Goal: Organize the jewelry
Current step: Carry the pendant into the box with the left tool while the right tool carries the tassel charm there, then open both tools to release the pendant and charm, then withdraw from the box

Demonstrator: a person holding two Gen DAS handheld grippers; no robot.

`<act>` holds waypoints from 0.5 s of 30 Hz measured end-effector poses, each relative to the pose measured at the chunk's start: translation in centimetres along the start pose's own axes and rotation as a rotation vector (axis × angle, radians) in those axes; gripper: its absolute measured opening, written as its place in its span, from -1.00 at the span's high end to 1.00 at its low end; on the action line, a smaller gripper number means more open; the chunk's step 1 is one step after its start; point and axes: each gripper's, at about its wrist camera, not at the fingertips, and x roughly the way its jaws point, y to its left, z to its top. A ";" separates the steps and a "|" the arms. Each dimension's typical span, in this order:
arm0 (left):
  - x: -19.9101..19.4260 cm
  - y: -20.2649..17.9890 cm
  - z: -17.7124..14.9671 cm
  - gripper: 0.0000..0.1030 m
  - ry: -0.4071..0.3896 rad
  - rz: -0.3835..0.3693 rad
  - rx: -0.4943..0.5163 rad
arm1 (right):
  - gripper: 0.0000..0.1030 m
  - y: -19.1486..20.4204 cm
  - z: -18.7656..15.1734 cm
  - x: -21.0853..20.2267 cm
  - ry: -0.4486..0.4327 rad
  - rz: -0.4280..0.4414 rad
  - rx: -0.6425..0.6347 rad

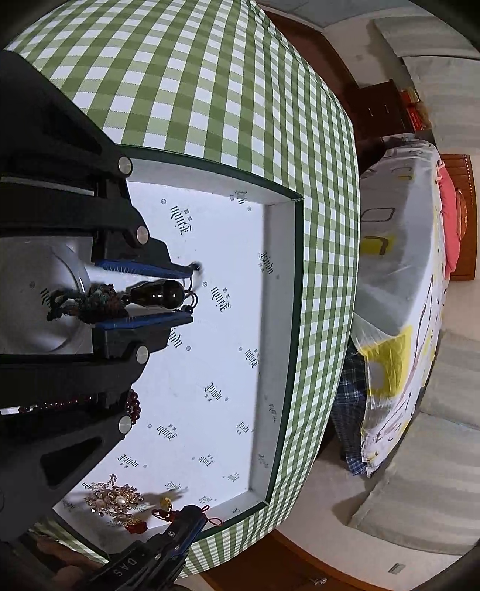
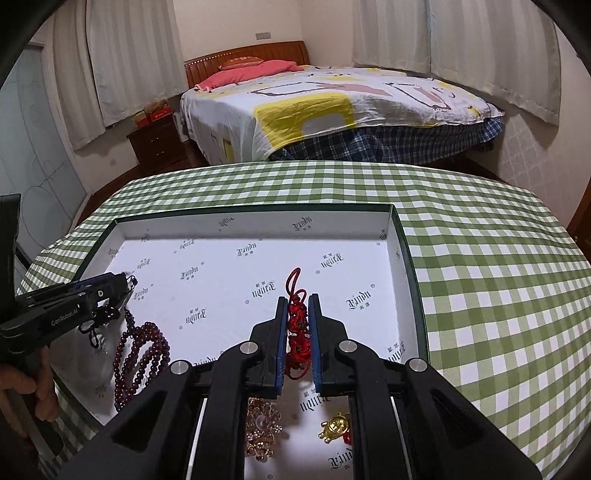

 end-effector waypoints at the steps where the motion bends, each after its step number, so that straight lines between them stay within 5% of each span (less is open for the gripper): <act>1: 0.0 0.0 0.0 0.44 -0.001 0.003 0.001 | 0.77 0.0 0.0 0.1 0.001 0.000 -0.001; 6: 0.0 0.0 -0.1 0.20 -0.010 0.003 -0.006 | 0.73 0.0 0.2 0.3 0.006 0.006 0.003; 10: -0.3 0.0 -0.1 0.08 -0.014 -0.002 -0.007 | 0.21 0.1 0.2 0.3 0.000 0.009 0.006; 15: -1.0 -0.2 -0.2 -0.10 -0.030 -0.010 -0.001 | 0.20 0.5 0.3 -0.2 -0.005 0.015 -0.003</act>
